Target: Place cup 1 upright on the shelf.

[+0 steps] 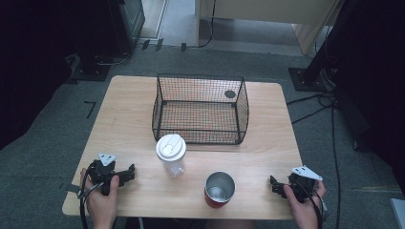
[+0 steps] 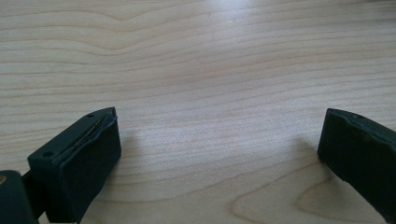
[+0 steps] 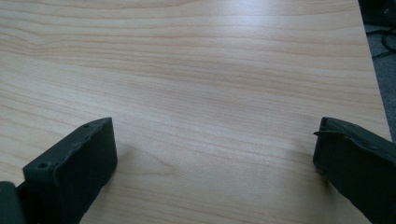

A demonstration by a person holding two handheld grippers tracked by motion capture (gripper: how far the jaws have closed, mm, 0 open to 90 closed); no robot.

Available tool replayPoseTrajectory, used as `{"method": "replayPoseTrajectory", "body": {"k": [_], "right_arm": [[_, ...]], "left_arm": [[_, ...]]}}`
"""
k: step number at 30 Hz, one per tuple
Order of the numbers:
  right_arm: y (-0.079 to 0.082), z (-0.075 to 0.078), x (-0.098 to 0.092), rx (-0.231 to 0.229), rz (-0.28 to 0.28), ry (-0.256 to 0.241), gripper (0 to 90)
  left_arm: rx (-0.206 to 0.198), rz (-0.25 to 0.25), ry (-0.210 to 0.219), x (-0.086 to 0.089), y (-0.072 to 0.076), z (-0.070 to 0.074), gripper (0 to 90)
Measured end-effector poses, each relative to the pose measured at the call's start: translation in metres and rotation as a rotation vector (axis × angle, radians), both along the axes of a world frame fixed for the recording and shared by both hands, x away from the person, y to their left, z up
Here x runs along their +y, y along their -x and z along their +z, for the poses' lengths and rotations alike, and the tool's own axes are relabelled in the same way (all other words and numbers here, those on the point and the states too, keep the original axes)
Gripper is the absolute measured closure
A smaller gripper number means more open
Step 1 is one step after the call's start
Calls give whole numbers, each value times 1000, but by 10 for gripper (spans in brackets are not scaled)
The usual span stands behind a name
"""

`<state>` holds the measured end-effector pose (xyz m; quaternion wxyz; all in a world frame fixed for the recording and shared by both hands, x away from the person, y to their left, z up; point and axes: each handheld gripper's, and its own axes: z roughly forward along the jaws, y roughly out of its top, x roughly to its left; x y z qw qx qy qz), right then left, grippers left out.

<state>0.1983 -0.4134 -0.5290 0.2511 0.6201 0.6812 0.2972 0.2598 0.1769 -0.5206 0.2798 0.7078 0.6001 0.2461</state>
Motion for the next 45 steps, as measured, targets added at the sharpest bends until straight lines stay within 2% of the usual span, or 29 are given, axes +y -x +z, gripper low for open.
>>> {"method": "replayPoseTrajectory", "body": {"k": [5,10,12,16,28,35,41,45], "right_arm": [[2,2,7,-16,16,-4,59],[5,8,15,-32,35,-14,55],[8,16,21,-60,66,-32,49],[11,22,27,-75,89,-44,40],[29,39,64,-130,245,-49,24],[35,43,81,-135,322,-53,15],[40,47,92,-148,387,-90,4],[45,51,101,-164,473,-87,1]], "left_arm": [[-2,2,0,-1,0,0,0],[-1,2,0,-1,0,0,0],[-1,2,0,-1,0,0,0],[-1,2,0,-1,0,0,0],[-1,2,0,-1,0,0,0],[-1,2,0,-1,0,0,0],[-1,2,0,-1,0,0,0],[-1,2,0,-1,0,0,0]]}}
